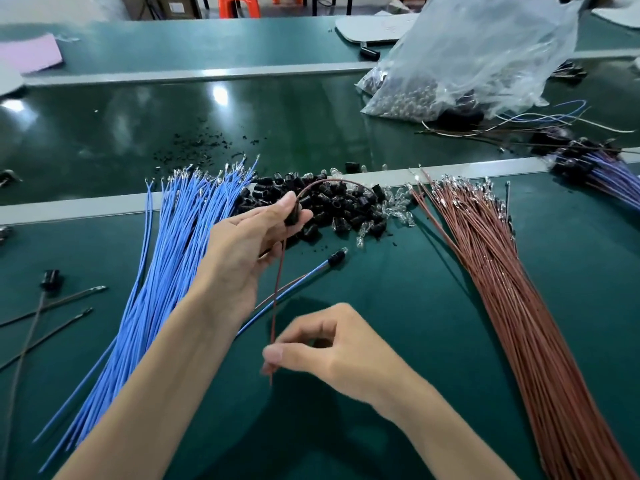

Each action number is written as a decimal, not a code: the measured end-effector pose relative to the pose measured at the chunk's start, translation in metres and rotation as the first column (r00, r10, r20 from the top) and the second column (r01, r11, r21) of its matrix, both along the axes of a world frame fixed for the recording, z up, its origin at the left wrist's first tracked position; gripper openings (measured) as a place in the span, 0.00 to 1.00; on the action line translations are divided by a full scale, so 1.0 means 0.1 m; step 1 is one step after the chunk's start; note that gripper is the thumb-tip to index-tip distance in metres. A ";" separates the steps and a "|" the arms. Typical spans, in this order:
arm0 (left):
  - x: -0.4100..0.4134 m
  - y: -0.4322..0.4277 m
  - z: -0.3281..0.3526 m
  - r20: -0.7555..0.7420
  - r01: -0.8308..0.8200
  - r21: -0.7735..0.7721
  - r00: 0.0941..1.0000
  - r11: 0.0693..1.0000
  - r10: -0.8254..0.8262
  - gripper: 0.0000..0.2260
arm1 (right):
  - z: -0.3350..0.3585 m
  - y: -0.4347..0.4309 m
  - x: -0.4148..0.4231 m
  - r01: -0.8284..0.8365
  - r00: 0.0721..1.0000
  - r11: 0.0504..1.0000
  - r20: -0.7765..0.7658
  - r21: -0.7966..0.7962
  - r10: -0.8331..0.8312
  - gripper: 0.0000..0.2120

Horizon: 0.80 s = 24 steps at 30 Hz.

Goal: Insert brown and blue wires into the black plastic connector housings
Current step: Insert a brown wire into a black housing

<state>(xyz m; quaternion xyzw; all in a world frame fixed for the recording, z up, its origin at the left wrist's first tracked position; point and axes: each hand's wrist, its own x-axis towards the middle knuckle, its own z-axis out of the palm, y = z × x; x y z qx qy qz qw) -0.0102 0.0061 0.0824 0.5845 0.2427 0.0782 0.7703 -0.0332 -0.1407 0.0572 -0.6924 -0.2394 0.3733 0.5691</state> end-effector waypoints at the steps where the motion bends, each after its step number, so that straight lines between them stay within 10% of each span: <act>1: -0.01 -0.01 0.00 -0.003 0.017 -0.005 1.000 1.000 -0.017 0.09 | 0.00 0.00 0.04 0.024 1.000 1.000 -0.014 -0.003 -0.024 0.09; 9: -0.03 -0.06 -0.04 -0.023 0.137 -0.033 0.990 0.990 -0.138 0.07 | 0.01 0.11 0.21 0.276 0.961 0.943 -0.050 0.186 -0.272 0.09; 24: 0.05 0.30 -0.01 -0.041 -0.038 -0.162 0.999 0.986 0.031 0.05 | -0.11 -0.01 -0.08 -0.077 0.964 0.975 0.235 -0.207 0.126 0.06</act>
